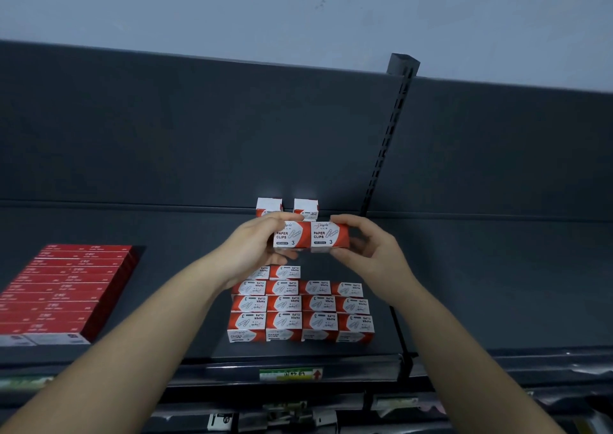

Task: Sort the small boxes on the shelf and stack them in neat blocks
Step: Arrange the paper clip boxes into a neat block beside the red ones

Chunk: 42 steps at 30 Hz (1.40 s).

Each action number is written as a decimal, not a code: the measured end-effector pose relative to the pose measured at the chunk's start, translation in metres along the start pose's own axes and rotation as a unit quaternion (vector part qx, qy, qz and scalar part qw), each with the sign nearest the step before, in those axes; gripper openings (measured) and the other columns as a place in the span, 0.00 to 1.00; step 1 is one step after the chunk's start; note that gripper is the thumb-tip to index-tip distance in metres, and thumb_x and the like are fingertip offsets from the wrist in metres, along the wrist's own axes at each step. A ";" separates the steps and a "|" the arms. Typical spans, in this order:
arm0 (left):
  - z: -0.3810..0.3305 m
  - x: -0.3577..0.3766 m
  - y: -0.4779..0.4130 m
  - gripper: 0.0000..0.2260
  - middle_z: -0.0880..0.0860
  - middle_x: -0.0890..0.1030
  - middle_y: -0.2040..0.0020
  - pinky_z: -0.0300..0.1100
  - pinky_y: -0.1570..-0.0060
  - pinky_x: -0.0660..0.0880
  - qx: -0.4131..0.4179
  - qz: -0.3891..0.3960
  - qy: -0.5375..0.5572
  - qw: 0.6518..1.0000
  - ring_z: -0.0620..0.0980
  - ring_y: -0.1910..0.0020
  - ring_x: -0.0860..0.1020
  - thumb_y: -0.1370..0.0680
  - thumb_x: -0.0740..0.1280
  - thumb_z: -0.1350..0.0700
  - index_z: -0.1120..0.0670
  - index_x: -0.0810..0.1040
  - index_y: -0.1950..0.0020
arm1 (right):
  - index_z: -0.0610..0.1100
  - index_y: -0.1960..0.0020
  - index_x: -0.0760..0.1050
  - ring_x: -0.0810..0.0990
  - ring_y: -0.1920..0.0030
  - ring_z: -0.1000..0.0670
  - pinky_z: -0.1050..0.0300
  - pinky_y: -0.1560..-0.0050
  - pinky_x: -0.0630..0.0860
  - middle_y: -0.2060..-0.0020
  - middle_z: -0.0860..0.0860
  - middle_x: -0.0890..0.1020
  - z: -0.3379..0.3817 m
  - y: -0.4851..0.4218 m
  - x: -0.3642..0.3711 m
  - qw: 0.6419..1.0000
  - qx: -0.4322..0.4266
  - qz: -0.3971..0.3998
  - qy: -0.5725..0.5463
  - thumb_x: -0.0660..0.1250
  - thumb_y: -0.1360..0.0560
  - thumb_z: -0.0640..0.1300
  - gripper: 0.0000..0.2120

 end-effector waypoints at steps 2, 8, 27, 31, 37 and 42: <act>-0.001 0.001 0.001 0.14 0.59 0.82 0.50 0.39 0.61 0.76 0.007 0.000 0.019 1.000 0.50 0.60 0.79 0.17 0.55 0.58 0.55 0.78 0.38 | 0.54 0.39 0.76 0.80 0.40 0.52 0.54 0.41 0.79 0.43 0.52 0.82 0.000 0.000 0.001 0.999 0.008 -0.005 -0.031 0.71 0.26 0.34 0.22; -0.006 0.001 0.001 0.12 0.59 0.83 0.48 0.41 0.58 0.75 0.024 0.000 0.026 0.999 0.50 0.60 0.80 0.17 0.57 0.57 0.53 0.77 0.37 | 0.50 0.39 0.77 0.81 0.41 0.49 0.50 0.41 0.79 0.45 0.52 0.83 0.001 -0.002 0.004 0.995 0.021 -0.054 -0.076 0.67 0.23 0.39 0.13; -0.008 0.001 -0.001 0.15 0.57 0.84 0.44 0.44 0.48 0.81 0.049 0.024 0.061 0.997 0.57 0.46 0.83 0.23 0.66 0.52 0.57 0.76 0.38 | 0.42 0.42 0.78 0.84 0.45 0.45 0.51 0.47 0.80 0.52 0.45 0.85 0.006 -0.011 0.000 0.953 0.101 -0.136 -0.252 0.68 0.25 0.33 0.12; -0.009 0.001 0.001 0.13 0.53 0.84 0.45 0.42 0.49 0.80 0.060 0.007 0.020 0.998 0.51 0.45 0.83 0.21 0.65 0.52 0.54 0.78 0.38 | 0.45 0.43 0.78 0.84 0.46 0.47 0.53 0.46 0.80 0.52 0.48 0.85 0.007 -0.009 -0.002 0.963 0.097 -0.135 -0.214 0.69 0.25 0.36 0.12; -0.008 0.001 0.001 0.12 0.48 0.85 0.48 0.40 0.54 0.74 0.067 -0.032 -0.067 0.995 0.44 0.50 0.82 0.22 0.67 0.51 0.48 0.80 0.39 | 0.48 0.45 0.79 0.83 0.45 0.49 0.56 0.46 0.77 0.50 0.48 0.85 0.003 -0.009 -0.008 0.973 0.087 -0.132 -0.168 0.71 0.26 0.37 0.12; -0.008 0.009 -0.002 0.13 0.48 0.85 0.49 0.38 0.55 0.78 0.088 -0.052 -0.128 0.986 0.42 0.55 0.82 0.22 0.68 0.53 0.48 0.78 0.38 | 0.47 0.45 0.78 0.83 0.46 0.52 0.56 0.46 0.80 0.49 0.51 0.85 -0.002 -0.007 -0.017 0.988 0.071 -0.117 -0.077 0.71 0.26 0.36 0.11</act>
Point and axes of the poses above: each hand's wrist, its own y-axis away from the middle knuckle, its own x-axis out of the palm, z = x × y, the point moved 2 cm from there along -y, towards the middle knuckle
